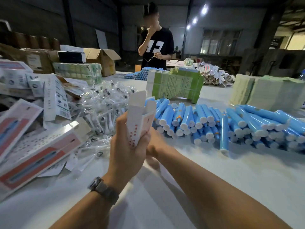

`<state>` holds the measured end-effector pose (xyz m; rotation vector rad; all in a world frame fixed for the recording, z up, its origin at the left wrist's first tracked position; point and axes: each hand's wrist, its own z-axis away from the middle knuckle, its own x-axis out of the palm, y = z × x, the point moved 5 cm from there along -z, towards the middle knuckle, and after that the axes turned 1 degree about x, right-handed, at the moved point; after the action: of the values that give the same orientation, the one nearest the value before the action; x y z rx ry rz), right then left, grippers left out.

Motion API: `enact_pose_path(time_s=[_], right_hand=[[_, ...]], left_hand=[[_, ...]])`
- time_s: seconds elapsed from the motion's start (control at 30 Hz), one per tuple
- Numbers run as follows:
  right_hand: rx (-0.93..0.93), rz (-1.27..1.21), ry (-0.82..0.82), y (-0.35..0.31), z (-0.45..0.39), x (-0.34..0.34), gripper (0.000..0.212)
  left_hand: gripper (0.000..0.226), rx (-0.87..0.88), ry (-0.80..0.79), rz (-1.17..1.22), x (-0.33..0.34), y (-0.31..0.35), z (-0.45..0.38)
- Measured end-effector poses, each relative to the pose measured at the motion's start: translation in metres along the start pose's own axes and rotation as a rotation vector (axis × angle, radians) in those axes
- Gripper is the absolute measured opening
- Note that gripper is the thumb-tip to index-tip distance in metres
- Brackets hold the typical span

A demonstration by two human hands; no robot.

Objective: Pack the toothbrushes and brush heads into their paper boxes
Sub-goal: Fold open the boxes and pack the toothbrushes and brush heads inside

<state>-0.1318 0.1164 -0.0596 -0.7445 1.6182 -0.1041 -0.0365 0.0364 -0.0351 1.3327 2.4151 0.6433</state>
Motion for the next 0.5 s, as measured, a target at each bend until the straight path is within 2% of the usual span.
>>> enact_pose_path(time_s=[0.03,0.07,0.13,0.2,0.27,0.33,0.4,0.43,0.5], right_hand=[[-0.008,0.101,-0.038,0.000,-0.006,-0.001,0.013],[0.046,0.090,-0.070,0.002,-0.008,-0.001,0.005],[0.097,0.114,-0.105,0.005,-0.012,-0.003,0.011],[0.113,0.108,-0.042,0.006,-0.011,-0.009,0.007],[0.125,0.064,0.063,0.007,-0.006,-0.020,0.012],[0.119,-0.076,0.190,0.010,-0.001,-0.043,0.019],[0.069,-0.365,0.275,0.015,0.010,-0.071,0.014],[0.030,-0.532,0.279,0.015,0.018,-0.086,0.019],[-0.106,-0.817,0.253,0.016,0.038,-0.115,0.060]], left_hand=[[0.053,0.003,-0.004,-0.002,0.001,-0.001,0.000],[0.054,0.000,-0.010,-0.003,0.002,-0.001,0.000],[0.055,-0.014,-0.015,-0.008,0.002,-0.002,0.001],[0.056,-0.027,-0.010,-0.017,0.001,-0.003,0.000],[0.057,-0.034,-0.006,-0.013,-0.001,-0.004,-0.001],[0.055,-0.023,-0.008,0.000,-0.001,-0.004,-0.001],[0.053,-0.025,-0.021,0.007,0.000,-0.004,-0.001],[0.053,-0.030,-0.028,0.010,0.000,-0.004,0.000],[0.056,-0.021,-0.043,0.016,0.003,-0.001,0.001]])
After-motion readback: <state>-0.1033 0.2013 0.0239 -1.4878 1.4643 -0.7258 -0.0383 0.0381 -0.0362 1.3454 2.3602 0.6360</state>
